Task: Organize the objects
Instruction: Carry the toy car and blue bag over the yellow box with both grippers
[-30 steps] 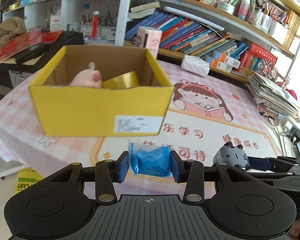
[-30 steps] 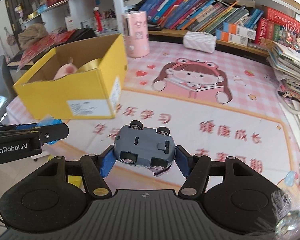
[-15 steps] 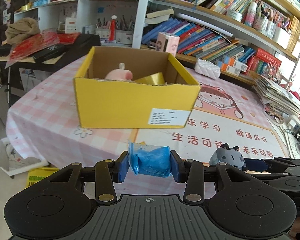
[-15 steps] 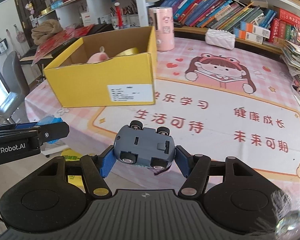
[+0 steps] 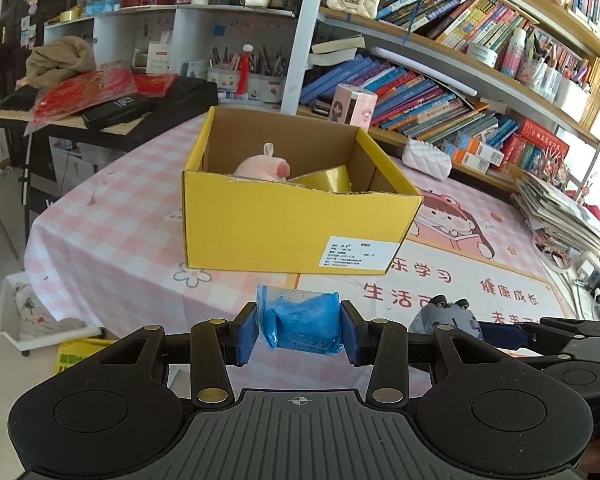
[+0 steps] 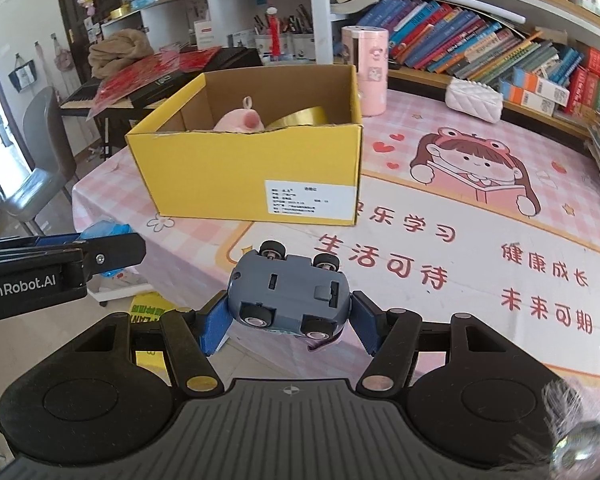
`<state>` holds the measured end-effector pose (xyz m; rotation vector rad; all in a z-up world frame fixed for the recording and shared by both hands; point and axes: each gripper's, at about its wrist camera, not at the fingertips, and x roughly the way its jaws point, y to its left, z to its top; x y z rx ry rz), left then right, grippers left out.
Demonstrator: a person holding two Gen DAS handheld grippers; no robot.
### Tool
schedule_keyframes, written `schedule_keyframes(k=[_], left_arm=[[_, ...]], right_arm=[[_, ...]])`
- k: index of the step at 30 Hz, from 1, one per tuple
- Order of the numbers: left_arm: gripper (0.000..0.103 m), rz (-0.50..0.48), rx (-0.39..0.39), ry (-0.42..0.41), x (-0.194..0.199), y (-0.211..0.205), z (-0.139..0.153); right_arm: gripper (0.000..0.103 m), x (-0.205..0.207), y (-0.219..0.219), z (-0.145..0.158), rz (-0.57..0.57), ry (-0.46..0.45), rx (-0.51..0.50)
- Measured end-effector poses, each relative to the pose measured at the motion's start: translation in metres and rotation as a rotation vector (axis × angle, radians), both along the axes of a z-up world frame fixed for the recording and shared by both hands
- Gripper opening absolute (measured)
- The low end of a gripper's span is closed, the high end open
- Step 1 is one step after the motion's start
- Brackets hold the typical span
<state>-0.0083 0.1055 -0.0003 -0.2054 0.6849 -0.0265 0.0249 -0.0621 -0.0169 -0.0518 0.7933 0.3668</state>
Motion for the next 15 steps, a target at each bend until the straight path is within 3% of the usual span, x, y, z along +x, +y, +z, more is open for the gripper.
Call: schedule_keyframes(k=[7, 15], left_arm=[[0.041, 0.02, -0.027, 0.004, 0.013, 0.004, 0.001], [0.041, 0.049, 0.008, -0.102, 0.054, 0.007, 0.031]], right_arm=[[0.061, 0.011, 0.001, 0.0, 0.021, 0.005, -0.012], [0.061, 0.05, 0.0, 0.031, 0.028, -0.116, 0.051]])
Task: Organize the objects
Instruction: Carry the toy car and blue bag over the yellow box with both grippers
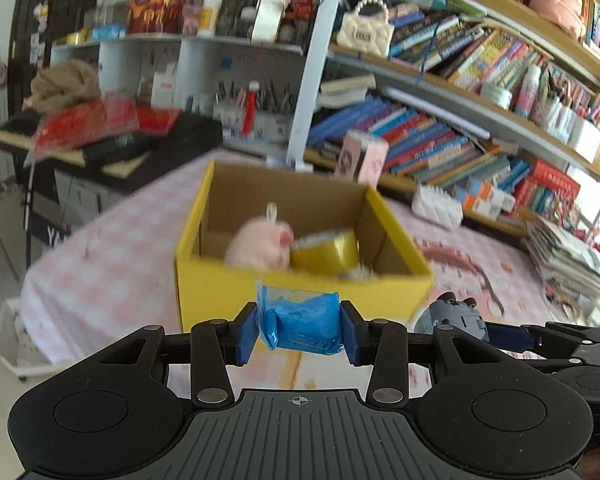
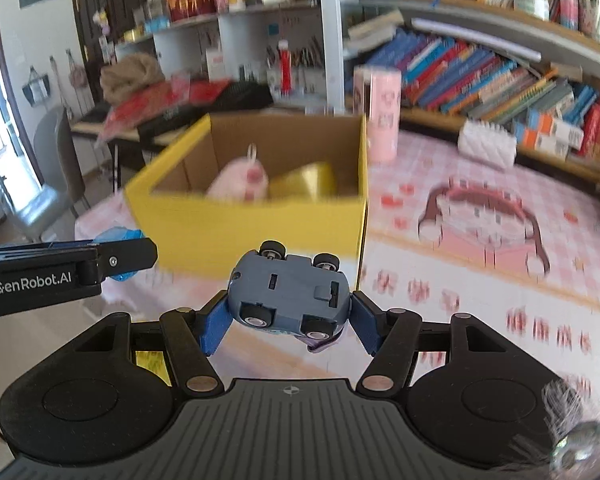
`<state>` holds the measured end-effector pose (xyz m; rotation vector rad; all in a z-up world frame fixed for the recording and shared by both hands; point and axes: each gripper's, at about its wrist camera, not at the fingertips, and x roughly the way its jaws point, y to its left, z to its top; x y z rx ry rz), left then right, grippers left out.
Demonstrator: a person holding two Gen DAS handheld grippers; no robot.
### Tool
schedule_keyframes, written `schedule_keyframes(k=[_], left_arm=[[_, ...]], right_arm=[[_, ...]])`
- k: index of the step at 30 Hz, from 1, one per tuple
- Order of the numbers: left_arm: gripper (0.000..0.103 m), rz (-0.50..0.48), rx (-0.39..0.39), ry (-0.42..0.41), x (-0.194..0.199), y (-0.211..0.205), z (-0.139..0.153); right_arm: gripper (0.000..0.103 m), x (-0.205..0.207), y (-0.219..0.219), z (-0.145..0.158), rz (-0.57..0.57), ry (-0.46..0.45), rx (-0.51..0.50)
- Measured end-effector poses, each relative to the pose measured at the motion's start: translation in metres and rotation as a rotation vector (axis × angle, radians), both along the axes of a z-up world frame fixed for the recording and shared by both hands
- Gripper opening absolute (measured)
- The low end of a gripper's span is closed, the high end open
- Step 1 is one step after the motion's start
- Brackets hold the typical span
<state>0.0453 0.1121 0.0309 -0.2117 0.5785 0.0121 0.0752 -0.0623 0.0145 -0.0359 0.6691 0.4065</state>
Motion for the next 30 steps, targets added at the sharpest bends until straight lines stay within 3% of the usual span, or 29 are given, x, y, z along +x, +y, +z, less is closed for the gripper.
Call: schedule_keyframes(k=[9, 19, 30], left_arm=[[0.041, 0.041, 0.042, -0.038, 0.063, -0.002, 0.011], [0.04, 0.043, 0.118, 0.052, 0.118, -0.012, -0.019], [0.04, 0.029, 0.198, 0.144, 0.151, -0.018, -0.044]], right_arm=[[0.061, 0.069, 0.006, 0.026, 0.028, -0.082, 0.027], [0.061, 0.143, 0.019, 0.022, 0.041, -0.093, 0.013], [0.061, 0.185, 0.044, -0.001, 0.104, -0.053, -0.03]])
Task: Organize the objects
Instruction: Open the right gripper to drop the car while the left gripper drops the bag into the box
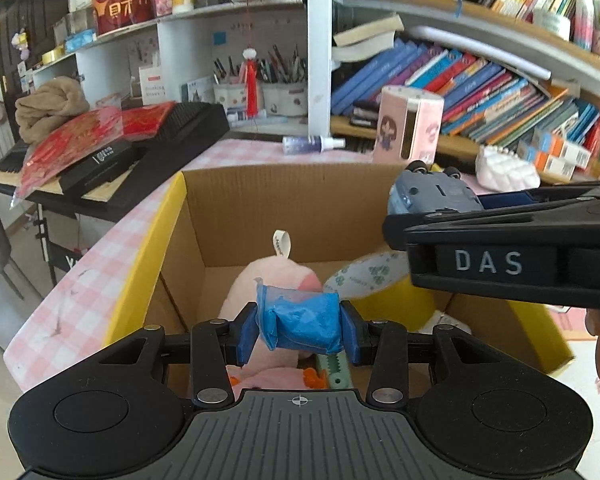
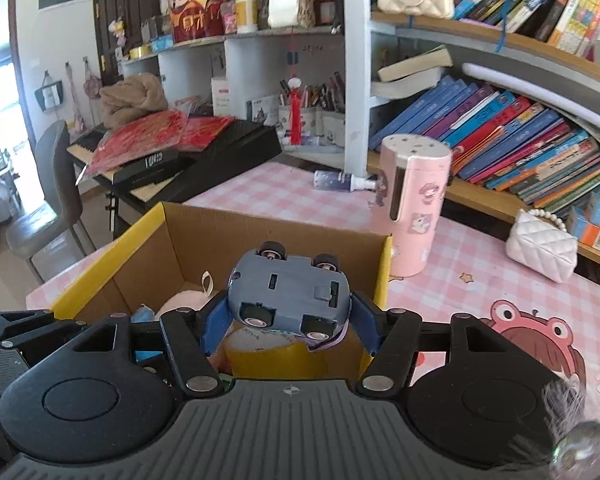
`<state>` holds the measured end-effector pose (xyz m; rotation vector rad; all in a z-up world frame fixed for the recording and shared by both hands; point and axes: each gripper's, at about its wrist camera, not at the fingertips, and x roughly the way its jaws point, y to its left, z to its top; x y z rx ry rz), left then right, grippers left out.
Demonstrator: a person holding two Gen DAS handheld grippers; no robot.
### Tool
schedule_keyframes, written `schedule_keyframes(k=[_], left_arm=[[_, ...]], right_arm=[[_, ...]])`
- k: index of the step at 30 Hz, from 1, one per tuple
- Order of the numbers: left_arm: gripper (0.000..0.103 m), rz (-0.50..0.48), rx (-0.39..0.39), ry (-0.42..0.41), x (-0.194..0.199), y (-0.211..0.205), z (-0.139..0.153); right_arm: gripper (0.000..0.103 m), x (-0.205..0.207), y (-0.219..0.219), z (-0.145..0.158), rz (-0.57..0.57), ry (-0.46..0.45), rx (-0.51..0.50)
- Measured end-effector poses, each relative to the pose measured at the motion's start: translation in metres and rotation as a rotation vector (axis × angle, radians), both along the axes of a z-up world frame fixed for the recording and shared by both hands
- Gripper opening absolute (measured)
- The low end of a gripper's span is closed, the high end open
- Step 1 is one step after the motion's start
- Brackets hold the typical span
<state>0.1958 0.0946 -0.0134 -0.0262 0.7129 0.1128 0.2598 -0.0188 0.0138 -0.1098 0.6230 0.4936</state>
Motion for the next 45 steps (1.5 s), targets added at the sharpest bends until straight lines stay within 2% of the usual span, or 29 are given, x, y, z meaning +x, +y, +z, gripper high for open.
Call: schedule_keyframes(k=[4, 11, 22, 24, 27, 30, 34, 38, 41, 45], left_arm=[[0.041, -0.003, 0.018, 0.024, 0.006, 0.0, -0.006], [0.041, -0.012, 0.044, 0.049, 0.012, -0.003, -0.015], [0.044, -0.027, 0.08, 0.065, 0.011, -0.013, -0.02], [0.056, -0.02, 0.078, 0.063, 0.01, -0.013, -0.019], [0.068, -0.015, 0.088, 0.043, 0.007, -0.014, -0.015], [0.075, -0.016, 0.093, 0.027, 0.004, -0.017, -0.012], [0.079, -0.013, 0.092, 0.011, 0.002, -0.019, -0.008], [0.085, 0.0, 0.093, -0.005, -0.001, -0.019, -0.005], [0.088, 0.006, 0.088, -0.012, -0.004, -0.019, -0.002], [0.091, 0.019, 0.072, -0.043, -0.013, -0.018, 0.005]], right_arm=[[0.061, 0.008, 0.006, -0.01, 0.014, 0.021, -0.023], [0.061, 0.014, 0.009, -0.021, 0.016, -0.002, -0.079], [0.062, 0.008, 0.025, -0.032, 0.092, -0.074, -0.25], [0.063, 0.008, 0.027, -0.034, 0.093, -0.076, -0.28], [0.066, 0.01, 0.025, -0.033, 0.102, -0.069, -0.256], [0.068, 0.011, 0.023, -0.032, 0.118, -0.06, -0.242], [0.074, 0.013, 0.022, -0.032, 0.115, -0.074, -0.244], [0.075, 0.016, 0.019, -0.031, 0.122, -0.089, -0.242], [0.083, 0.008, 0.015, -0.029, 0.123, -0.13, -0.221], [0.084, -0.003, 0.007, -0.02, 0.1, -0.15, -0.172]])
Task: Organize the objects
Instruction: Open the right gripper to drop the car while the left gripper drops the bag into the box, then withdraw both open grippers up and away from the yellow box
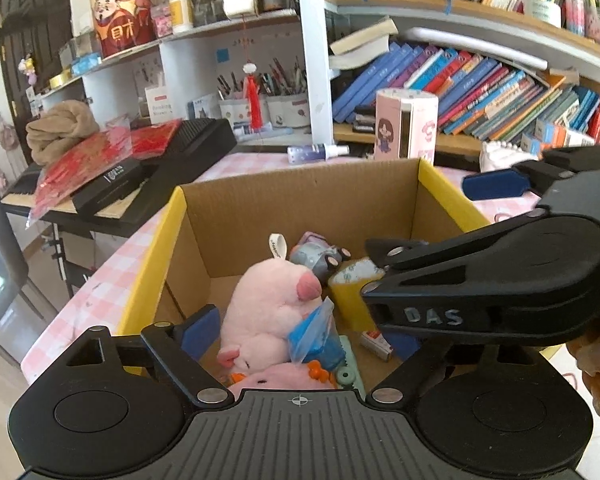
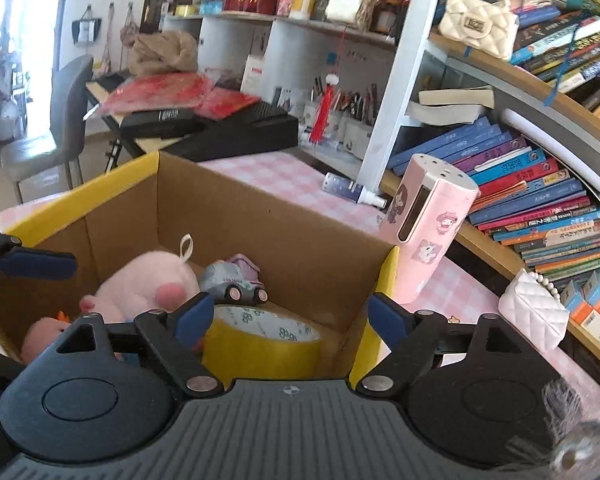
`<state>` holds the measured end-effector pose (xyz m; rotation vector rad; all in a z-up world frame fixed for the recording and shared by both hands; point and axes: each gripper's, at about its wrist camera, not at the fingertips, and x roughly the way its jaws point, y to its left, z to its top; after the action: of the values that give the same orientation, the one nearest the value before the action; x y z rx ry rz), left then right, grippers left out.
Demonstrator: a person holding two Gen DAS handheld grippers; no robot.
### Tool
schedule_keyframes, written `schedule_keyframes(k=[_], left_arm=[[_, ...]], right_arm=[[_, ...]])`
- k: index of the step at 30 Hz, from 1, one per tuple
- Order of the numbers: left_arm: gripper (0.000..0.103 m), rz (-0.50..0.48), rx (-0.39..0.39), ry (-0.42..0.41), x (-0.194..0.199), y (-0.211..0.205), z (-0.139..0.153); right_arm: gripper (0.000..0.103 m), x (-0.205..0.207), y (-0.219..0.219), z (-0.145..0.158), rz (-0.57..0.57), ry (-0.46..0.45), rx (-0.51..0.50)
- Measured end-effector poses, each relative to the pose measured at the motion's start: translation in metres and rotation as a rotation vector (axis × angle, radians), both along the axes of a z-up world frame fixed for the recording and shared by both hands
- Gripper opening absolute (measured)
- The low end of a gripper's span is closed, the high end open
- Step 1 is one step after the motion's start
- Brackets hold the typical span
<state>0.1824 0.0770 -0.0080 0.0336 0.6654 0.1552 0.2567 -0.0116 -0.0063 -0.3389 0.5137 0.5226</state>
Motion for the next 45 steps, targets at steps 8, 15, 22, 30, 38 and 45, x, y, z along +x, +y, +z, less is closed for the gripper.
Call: schedule_keyframes(k=[8, 15, 22, 30, 38, 45], left_arm=[[0.101, 0.034, -0.027, -0.086, -0.038, 0.004, 0.023], [0.103, 0.031, -0.041, -0.125, -0.079, 0.005, 0.034], [0.103, 0.022, -0.07, -0.091, -0.117, 0.003, 0.027], [0.103, 0.033, -0.055, -0.039, -0.15, -0.002, 0.017], [0.103, 0.018, -0.069, -0.024, -0.174, -0.011, 0.013], [0.103, -0.049, -0.037, -0.016, -0.182, -0.034, 0.011]], right_arm=[[0.09, -0.038, -0.03, 0.028, -0.17, -0.032, 0.126], [0.091, -0.086, -0.05, 0.038, -0.29, -0.03, 0.166], [0.093, -0.144, -0.056, 0.033, -0.375, -0.015, 0.157], [0.096, -0.197, -0.061, 0.021, -0.468, -0.008, 0.141], [0.096, -0.236, -0.081, 0.006, -0.581, 0.018, 0.111], [0.099, -0.264, -0.094, 0.0, -0.633, 0.041, 0.098]])
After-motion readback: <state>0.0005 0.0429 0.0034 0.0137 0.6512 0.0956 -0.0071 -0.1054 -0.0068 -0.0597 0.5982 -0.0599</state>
